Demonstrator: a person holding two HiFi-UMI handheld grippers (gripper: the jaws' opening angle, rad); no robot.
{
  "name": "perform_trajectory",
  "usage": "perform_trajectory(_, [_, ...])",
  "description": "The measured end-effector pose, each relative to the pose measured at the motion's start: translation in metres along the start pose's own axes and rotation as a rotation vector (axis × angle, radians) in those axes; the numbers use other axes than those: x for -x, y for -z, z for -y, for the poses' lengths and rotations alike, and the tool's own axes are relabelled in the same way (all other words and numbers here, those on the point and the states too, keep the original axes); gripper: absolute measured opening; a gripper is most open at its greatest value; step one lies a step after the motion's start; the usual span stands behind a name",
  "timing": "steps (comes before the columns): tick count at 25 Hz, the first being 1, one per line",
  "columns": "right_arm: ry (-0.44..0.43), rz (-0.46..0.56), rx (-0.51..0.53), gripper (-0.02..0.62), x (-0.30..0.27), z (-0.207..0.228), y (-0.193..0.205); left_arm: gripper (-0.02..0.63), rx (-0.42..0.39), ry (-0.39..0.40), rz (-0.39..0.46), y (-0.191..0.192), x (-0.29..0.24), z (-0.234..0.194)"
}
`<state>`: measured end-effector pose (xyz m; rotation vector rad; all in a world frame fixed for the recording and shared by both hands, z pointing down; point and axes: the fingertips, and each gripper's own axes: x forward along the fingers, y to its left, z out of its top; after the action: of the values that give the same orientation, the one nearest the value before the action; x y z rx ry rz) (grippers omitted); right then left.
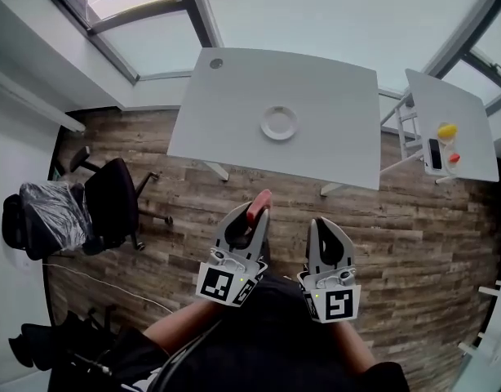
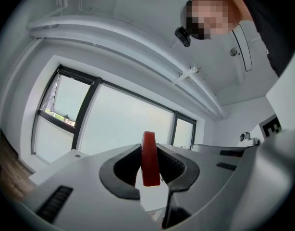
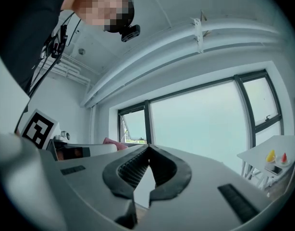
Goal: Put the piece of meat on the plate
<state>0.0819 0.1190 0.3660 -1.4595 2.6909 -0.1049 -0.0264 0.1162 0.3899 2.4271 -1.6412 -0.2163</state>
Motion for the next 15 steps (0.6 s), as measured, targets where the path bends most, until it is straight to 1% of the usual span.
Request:
perform_trajectory(4, [-0.002,-0.007,0.003,0.003,-0.047,-0.003,-0.002,0.089,0.019,-0.009,0.016,-0.012,-0.027,-0.033])
perform_trajectory(7, [-0.008,-0.016,0.030,0.003,-0.073,-0.007,-0.005,0.089,0.021,-0.004,0.013,-0.018,-0.041,-0.054])
perform_trajectory(11, [-0.009,-0.014,0.046,0.003,-0.103,-0.009,-0.006,0.089,0.040,0.000,0.015,-0.022,-0.054,-0.075])
perform_trajectory(15, [-0.004,-0.018,0.054,0.003,-0.133,-0.006,-0.005,0.089,0.055,0.022,0.018,-0.024,-0.072,-0.093])
